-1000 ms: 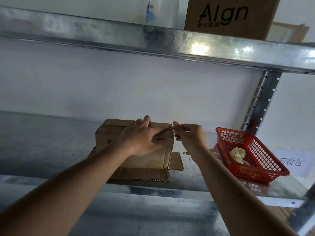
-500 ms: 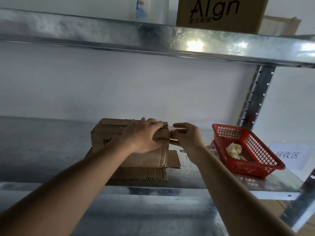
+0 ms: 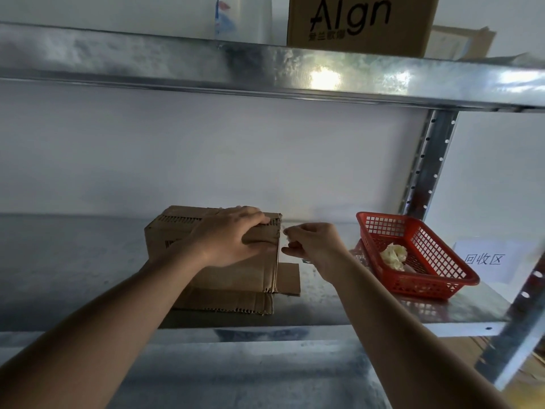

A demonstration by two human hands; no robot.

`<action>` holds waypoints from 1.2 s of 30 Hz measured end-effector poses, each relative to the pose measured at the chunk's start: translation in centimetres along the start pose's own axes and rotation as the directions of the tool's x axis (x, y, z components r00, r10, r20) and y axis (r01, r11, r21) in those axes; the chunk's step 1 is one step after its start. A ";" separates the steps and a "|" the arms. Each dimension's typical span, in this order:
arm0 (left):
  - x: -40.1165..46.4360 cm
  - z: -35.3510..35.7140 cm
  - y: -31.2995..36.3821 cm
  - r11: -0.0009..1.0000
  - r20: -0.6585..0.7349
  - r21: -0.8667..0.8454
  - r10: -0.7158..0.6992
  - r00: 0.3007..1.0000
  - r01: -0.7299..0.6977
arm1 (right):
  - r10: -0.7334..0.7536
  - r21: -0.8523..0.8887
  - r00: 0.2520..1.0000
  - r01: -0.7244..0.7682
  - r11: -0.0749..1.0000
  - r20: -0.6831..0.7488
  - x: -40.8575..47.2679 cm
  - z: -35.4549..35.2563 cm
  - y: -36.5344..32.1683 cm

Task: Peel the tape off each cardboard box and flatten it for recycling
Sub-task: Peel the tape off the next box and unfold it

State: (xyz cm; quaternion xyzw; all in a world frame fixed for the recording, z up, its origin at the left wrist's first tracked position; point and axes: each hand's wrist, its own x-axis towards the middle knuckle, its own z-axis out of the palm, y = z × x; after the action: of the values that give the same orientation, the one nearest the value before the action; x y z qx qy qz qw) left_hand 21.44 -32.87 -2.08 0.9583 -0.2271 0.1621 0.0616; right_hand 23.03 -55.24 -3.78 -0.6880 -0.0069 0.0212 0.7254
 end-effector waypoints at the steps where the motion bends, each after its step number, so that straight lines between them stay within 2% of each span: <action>1: 0.0 -0.1 -0.1 1.000 0.009 -0.013 0.002 1.000 -0.002 | 0.010 0.018 1.000 -0.011 1.000 0.024 -0.1 -0.2 0.0; 4: 0.0 -0.2 -0.4 0.992 0.089 -0.116 -0.034 0.995 0.044 | 0.035 0.093 0.993 -0.046 0.995 0.109 -0.2 -0.7 0.0; 6: 0.4 -0.6 -0.2 0.969 0.169 -0.227 -0.064 0.983 0.102 | 0.024 0.099 0.990 -0.038 0.994 0.142 -0.3 -0.7 0.1; 7: 0.7 -0.8 -0.1 0.968 0.188 -0.225 -0.067 0.980 0.109 | 0.011 0.089 0.989 -0.024 0.996 0.149 -0.3 -0.7 0.1; 11: 1.6 -1.1 0.8 0.997 0.195 -0.014 -0.066 0.979 0.070 | -0.015 0.065 0.986 0.004 0.998 0.166 -0.5 -0.8 0.3; 14: 1.7 -0.3 0.6 0.996 0.190 0.077 -0.068 0.979 0.054 | -0.009 0.040 0.985 0.002 0.999 0.175 -0.5 -1.5 0.1; 17: 1.7 0.0 -0.1 0.996 0.160 0.084 -0.056 0.985 0.043 | -0.003 -0.025 0.993 0.006 1.000 0.122 -0.2 -1.8 -0.1; 25: 1.5 -0.3 -0.4 0.998 0.163 0.057 -0.030 0.986 0.021 | 0.155 0.022 0.985 -0.157 0.987 0.081 -0.1 -3.4 2.3; 27: 1.6 -0.3 -0.3 0.998 0.163 0.062 -0.024 0.986 0.014 | 0.090 0.046 0.994 -0.093 0.995 0.063 -0.5 -3.6 2.6; 30: 1.6 0.0 -0.3 0.997 0.147 0.076 -0.021 0.989 0.010 | -0.082 0.048 0.996 0.083 0.995 -0.026 -0.8 -3.0 2.3; 34: 1.4 0.2 -0.3 0.997 0.138 0.080 -0.021 0.990 0.010 | -0.293 -0.179 0.952 0.275 0.945 -0.083 -0.6 -2.1 1.9; 36: 1.3 0.2 -0.3 0.997 0.132 0.071 -0.027 0.991 0.018 | -0.300 -0.142 0.953 0.292 0.946 -0.039 -0.7 -1.5 2.0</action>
State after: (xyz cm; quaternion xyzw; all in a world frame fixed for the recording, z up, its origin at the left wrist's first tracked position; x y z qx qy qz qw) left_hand 22.71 -33.18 -1.87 0.9710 -0.2142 0.1051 0.0149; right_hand 22.30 -56.67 -5.87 -0.7267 -0.0898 -0.1091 0.6723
